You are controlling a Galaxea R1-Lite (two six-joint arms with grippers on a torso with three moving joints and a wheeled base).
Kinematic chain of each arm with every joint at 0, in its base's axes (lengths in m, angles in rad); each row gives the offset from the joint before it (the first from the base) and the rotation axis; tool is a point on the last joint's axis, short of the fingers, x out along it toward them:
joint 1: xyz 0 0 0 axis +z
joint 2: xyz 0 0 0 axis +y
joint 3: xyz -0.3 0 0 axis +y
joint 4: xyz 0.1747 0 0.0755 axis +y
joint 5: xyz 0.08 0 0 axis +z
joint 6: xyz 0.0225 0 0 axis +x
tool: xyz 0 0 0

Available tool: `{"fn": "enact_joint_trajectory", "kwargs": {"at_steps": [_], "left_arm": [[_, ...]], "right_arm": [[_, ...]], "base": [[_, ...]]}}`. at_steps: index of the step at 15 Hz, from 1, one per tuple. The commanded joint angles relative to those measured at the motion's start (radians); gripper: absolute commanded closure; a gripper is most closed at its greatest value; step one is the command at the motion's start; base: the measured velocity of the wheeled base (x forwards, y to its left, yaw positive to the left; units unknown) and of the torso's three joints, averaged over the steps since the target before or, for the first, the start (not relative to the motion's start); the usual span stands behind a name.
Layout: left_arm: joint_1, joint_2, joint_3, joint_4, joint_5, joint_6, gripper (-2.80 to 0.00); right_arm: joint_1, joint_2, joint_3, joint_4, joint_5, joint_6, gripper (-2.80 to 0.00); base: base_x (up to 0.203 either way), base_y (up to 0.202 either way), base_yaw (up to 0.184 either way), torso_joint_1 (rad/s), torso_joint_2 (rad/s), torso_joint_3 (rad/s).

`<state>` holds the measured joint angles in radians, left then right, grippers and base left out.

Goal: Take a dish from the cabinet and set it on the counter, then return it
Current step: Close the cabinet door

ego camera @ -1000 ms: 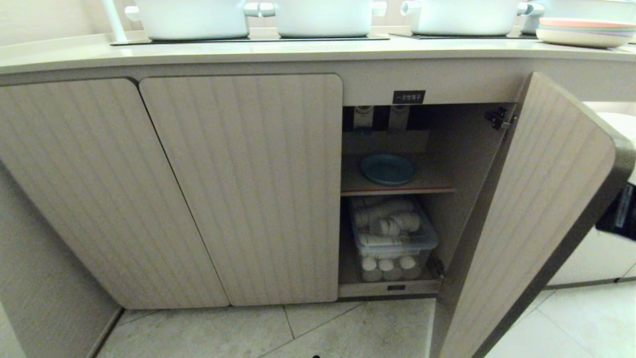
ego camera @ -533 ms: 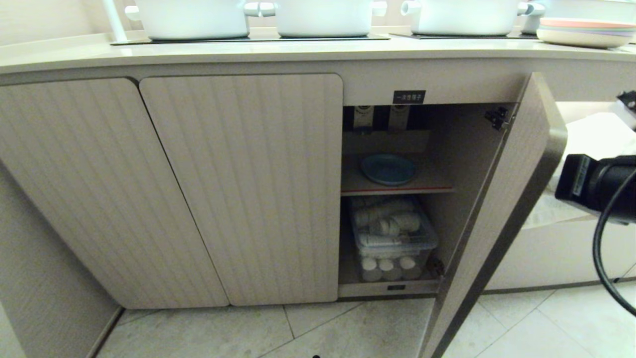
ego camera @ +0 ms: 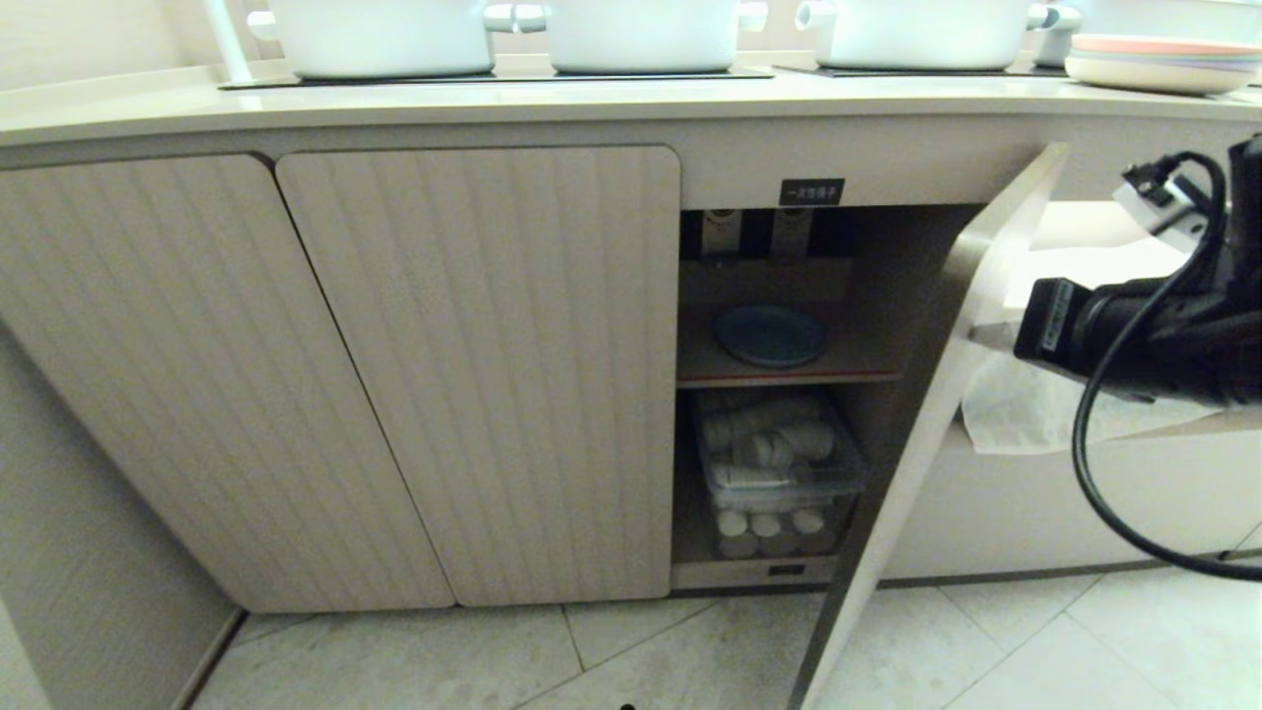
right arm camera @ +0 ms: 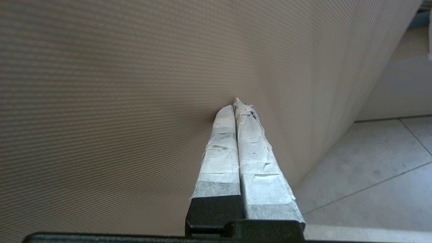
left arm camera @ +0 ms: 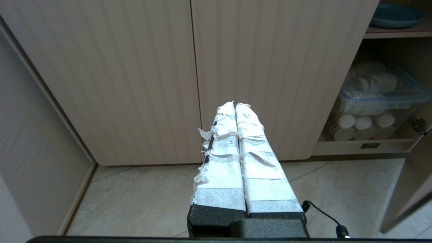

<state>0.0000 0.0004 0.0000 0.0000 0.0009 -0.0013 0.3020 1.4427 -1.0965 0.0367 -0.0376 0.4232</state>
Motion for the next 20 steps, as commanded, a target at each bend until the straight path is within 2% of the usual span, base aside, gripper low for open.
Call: {"fn": "enact_joint_trajectory", "kwargs": {"at_steps": [1,7,12,20], "left_arm": [[0.0,0.0,0.0,0.0,0.001,0.0,0.0],[0.0,0.0,0.0,-0.001,0.0,0.0,0.0],[0.0,0.0,0.0,-0.002,0.001,0.0,0.0],[0.0,0.0,0.0,-0.002,0.001,0.0,0.0]], "right_arm": [[0.009,0.058,-0.039,-0.001,-0.01,0.001,0.0],[0.034,0.232,-0.216,-0.001,-0.122,-0.001,0.0],[0.047,0.372,-0.358,-0.019,-0.249,-0.001,0.0],[0.045,0.46,-0.388,-0.201,-0.317,-0.069,0.0]], "base": [[0.0,0.0,0.0,0.0,0.0,0.0],[0.0,0.0,0.0,0.0,0.0,0.0],[0.0,0.0,0.0,0.0,0.0,0.0],[0.0,0.0,0.0,0.0,0.0,0.0]]}}
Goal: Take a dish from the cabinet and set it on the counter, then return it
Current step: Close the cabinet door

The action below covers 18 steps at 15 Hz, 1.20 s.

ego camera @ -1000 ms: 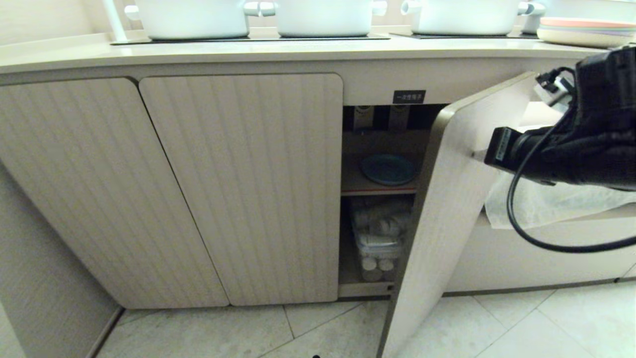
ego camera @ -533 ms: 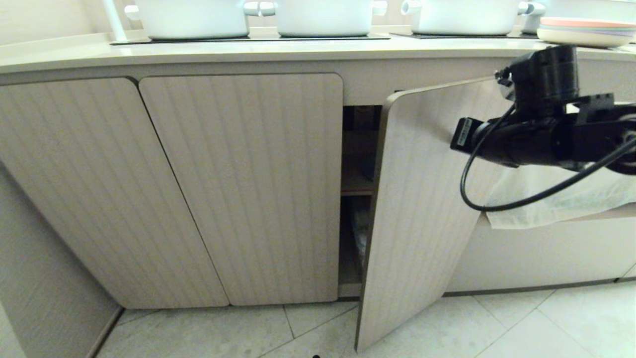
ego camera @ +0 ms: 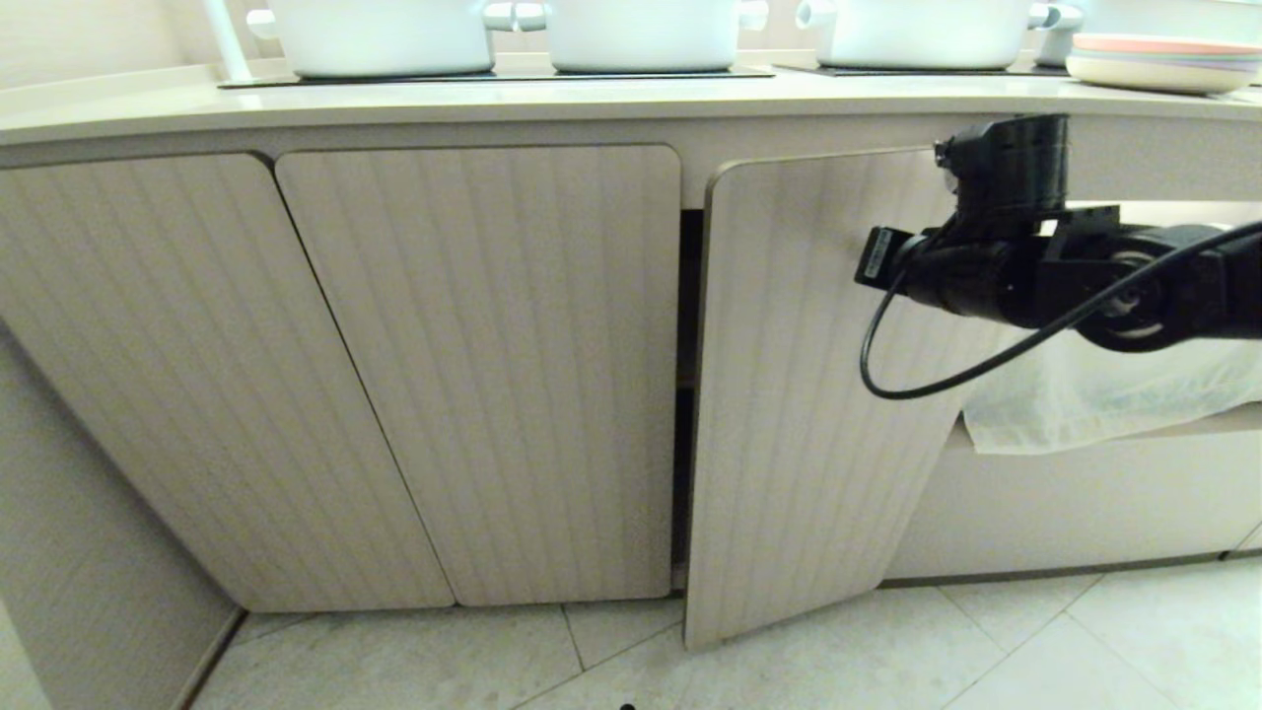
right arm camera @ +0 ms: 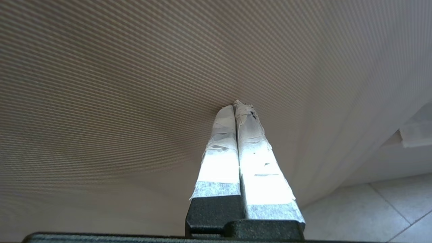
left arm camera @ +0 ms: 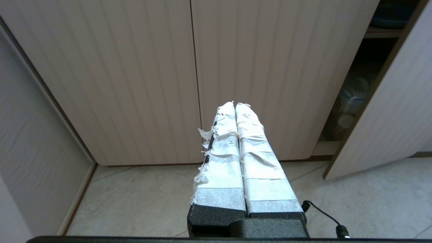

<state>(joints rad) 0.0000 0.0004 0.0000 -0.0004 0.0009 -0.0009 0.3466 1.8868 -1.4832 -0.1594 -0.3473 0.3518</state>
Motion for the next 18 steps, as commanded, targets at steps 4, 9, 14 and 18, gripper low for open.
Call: {"fn": "enact_joint_trajectory", "kwargs": {"at_steps": [4,9,14,18], "left_arm": [[0.0,0.0,0.0,0.0,0.001,-0.001,0.0],[0.0,0.0,0.0,-0.001,0.0,-0.001,0.0],[0.0,0.0,0.0,0.0,0.001,-0.001,0.0],[0.0,0.0,0.0,0.0,0.001,-0.001,0.0]], "right_arm": [[-0.001,0.021,0.004,-0.034,-0.027,-0.02,0.0],[-0.003,0.027,0.011,-0.077,-0.08,-0.022,0.0],[-0.003,-0.002,0.035,-0.099,-0.117,-0.023,0.0],[-0.001,-0.074,0.206,-0.217,-0.118,-0.062,0.0]], "base": [[0.0,0.0,0.0,0.0,0.0,0.0],[0.0,0.0,0.0,0.0,0.0,0.0],[0.0,0.0,0.0,0.0,0.0,0.0],[0.0,0.0,0.0,0.0,0.0,0.0]]}}
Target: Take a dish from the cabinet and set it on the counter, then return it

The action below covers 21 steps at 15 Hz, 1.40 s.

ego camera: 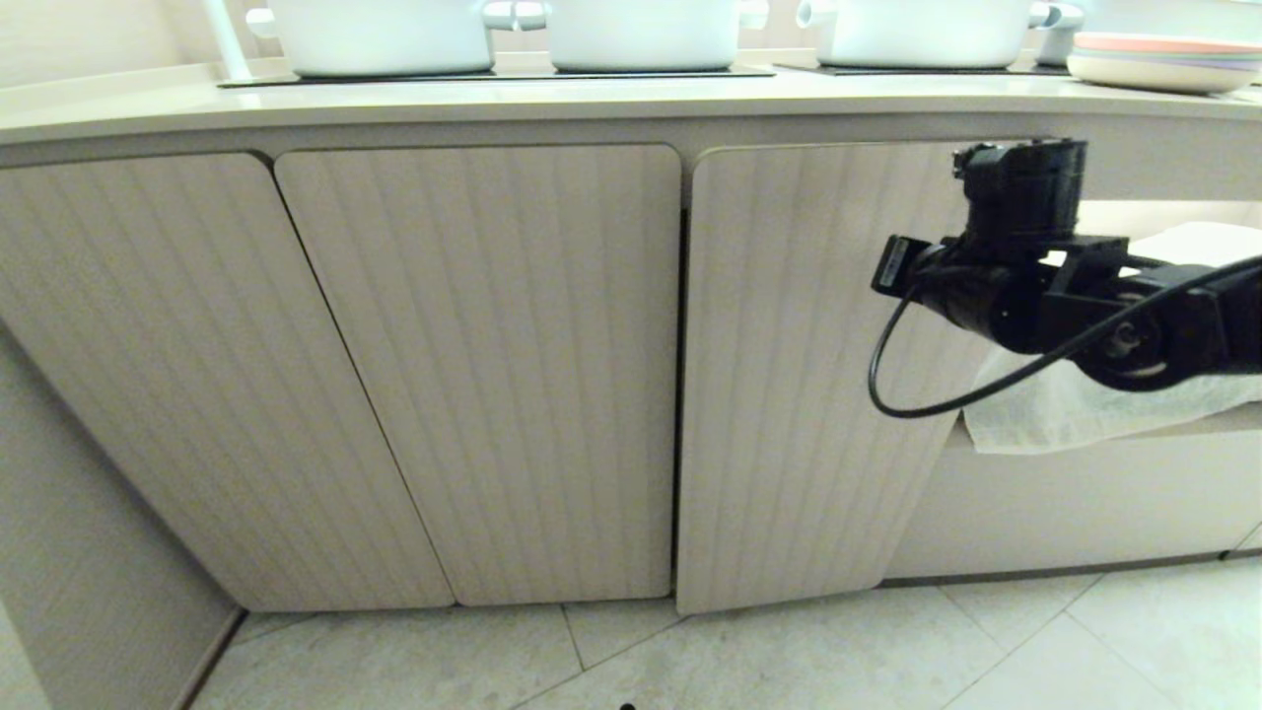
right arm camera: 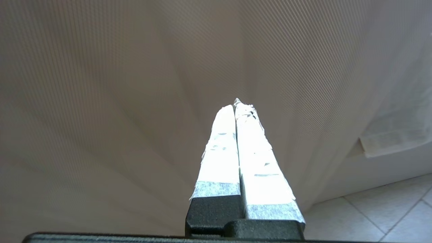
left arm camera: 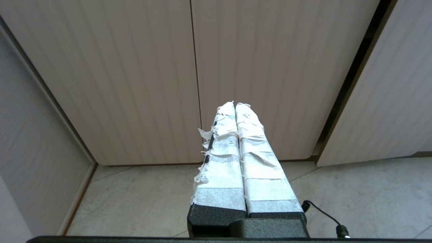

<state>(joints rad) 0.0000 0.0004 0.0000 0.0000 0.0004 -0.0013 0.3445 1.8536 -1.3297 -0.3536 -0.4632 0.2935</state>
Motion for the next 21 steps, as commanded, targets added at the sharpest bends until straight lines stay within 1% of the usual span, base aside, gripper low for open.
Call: {"fn": "enact_joint_trajectory", "kwargs": {"at_steps": [1,3,5,7,10,14,16,18,21], "left_arm": [[0.0,0.0,0.0,0.0,0.0,0.0,0.0],[0.0,0.0,0.0,0.0,0.0,0.0,0.0],[0.0,0.0,0.0,0.0,0.0,0.0,0.0],[0.0,0.0,0.0,-0.002,0.001,0.0,0.0],[0.0,0.0,0.0,0.0,0.001,0.0,0.0],[0.0,0.0,0.0,0.0,0.001,0.0,0.0],[0.001,0.0,0.0,0.0,0.001,0.0,0.0],[0.0,0.0,0.0,-0.001,0.0,0.0,0.0],[0.0,0.0,0.0,0.0,0.0,0.0,0.0]], "right_arm": [[0.002,-0.065,0.109,-0.072,0.0,-0.021,0.0],[0.003,-0.129,0.224,-0.147,0.006,-0.054,0.0],[0.003,-0.206,0.315,-0.173,0.007,-0.069,0.0],[0.004,-0.282,0.376,-0.178,0.013,-0.077,0.0],[0.005,-0.406,0.476,-0.179,0.02,-0.111,0.0],[0.012,-0.574,0.676,-0.178,0.021,-0.133,0.0],[0.012,-0.663,0.773,-0.178,0.05,-0.147,0.0],[0.011,-0.769,0.881,-0.178,0.1,-0.18,0.0],[0.005,-0.892,1.009,-0.175,0.146,-0.218,0.0]], "base": [[0.0,0.0,0.0,0.0,0.0,0.0],[0.0,0.0,0.0,0.0,0.0,0.0],[0.0,0.0,0.0,0.0,0.0,0.0],[0.0,0.0,0.0,0.0,0.0,0.0],[0.0,0.0,0.0,0.0,0.0,0.0],[0.0,0.0,0.0,0.0,0.0,0.0],[0.0,0.0,0.0,0.0,0.0,0.0],[0.0,0.0,0.0,0.0,0.0,0.0],[0.0,0.0,0.0,0.0,0.0,0.0]]}}
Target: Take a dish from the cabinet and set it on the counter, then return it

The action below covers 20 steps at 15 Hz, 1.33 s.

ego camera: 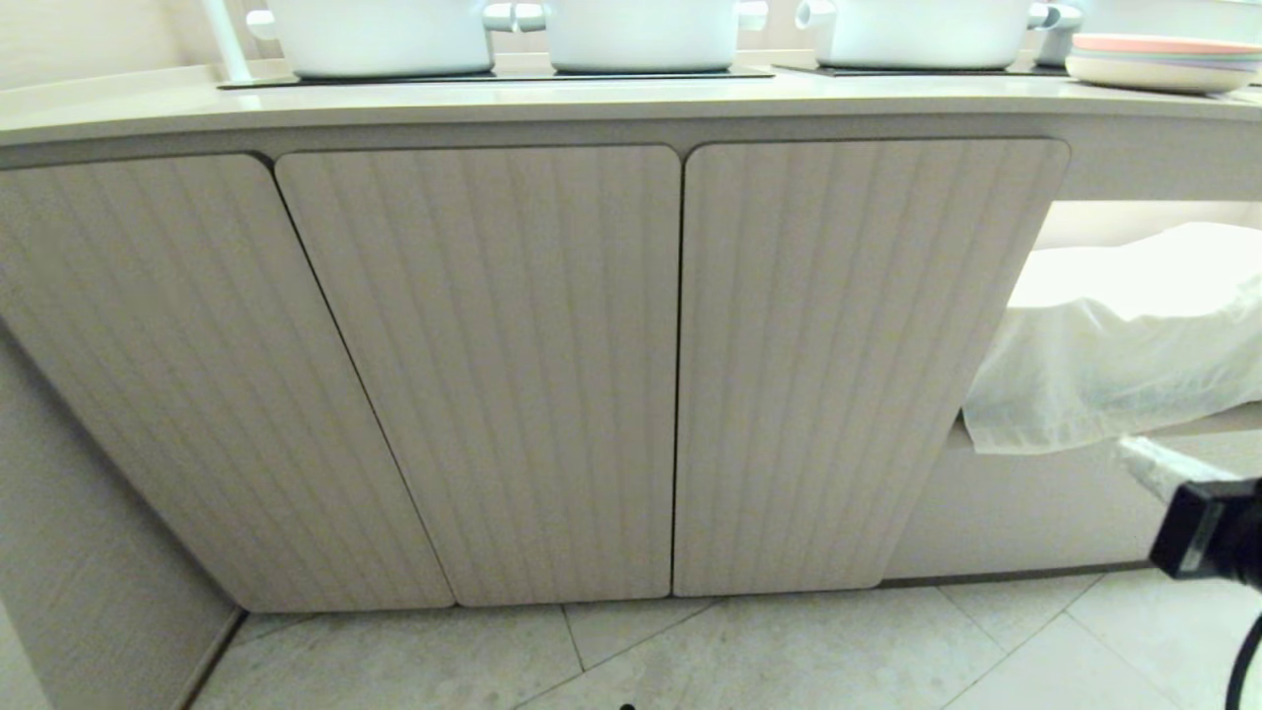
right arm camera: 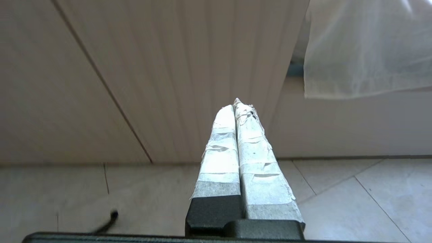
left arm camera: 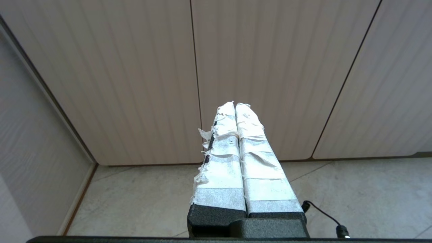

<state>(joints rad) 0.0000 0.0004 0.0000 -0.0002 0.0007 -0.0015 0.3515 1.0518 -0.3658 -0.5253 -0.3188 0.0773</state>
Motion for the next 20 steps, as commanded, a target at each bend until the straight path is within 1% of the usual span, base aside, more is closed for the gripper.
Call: {"fn": "enact_joint_trajectory", "kwargs": {"at_steps": [1,2,5,6,8,10,13,15,17,20], "left_arm": [[0.0,0.0,0.0,-0.001,0.0,0.0,0.0],[0.0,0.0,0.0,0.0,-0.001,0.0,0.0],[0.0,0.0,0.0,0.0,0.001,0.0,0.0],[0.0,0.0,0.0,0.0,0.0,0.0,0.0],[0.0,0.0,0.0,-0.001,-0.001,0.0,0.0],[0.0,0.0,0.0,0.0,0.001,0.0,0.0],[0.0,0.0,0.0,-0.001,-0.001,0.0,0.0],[0.0,0.0,0.0,0.0,0.001,0.0,0.0],[0.0,0.0,0.0,0.0,0.001,0.0,0.0],[0.0,0.0,0.0,-0.001,0.001,0.0,0.0]], "right_arm": [[-0.005,-0.13,0.08,0.001,0.016,-0.007,0.0],[-0.013,-0.169,0.117,0.005,0.037,-0.017,0.0],[-0.092,-0.253,0.237,0.006,0.142,-0.065,0.0],[-0.11,-0.274,0.269,0.006,0.165,-0.075,0.0],[-0.155,-0.308,0.322,0.009,0.205,-0.093,0.0],[-0.213,-0.363,0.36,0.021,0.278,-0.109,0.0],[-0.284,-0.473,0.365,0.149,0.337,-0.135,0.0],[-0.316,-0.551,0.366,0.232,0.376,-0.16,0.0],[-0.325,-0.634,0.366,0.312,0.393,-0.176,0.0],[-0.327,-0.735,0.362,0.414,0.397,-0.197,0.0]], "base": [[0.0,0.0,0.0,0.0,0.0,0.0],[0.0,0.0,0.0,0.0,0.0,0.0],[0.0,0.0,0.0,0.0,0.0,0.0],[0.0,0.0,0.0,0.0,0.0,0.0],[0.0,0.0,0.0,0.0,0.0,0.0],[0.0,0.0,0.0,0.0,0.0,0.0],[0.0,0.0,0.0,0.0,0.0,0.0],[0.0,0.0,0.0,0.0,0.0,0.0],[0.0,0.0,0.0,0.0,0.0,0.0],[0.0,0.0,0.0,0.0,0.0,0.0]]}}
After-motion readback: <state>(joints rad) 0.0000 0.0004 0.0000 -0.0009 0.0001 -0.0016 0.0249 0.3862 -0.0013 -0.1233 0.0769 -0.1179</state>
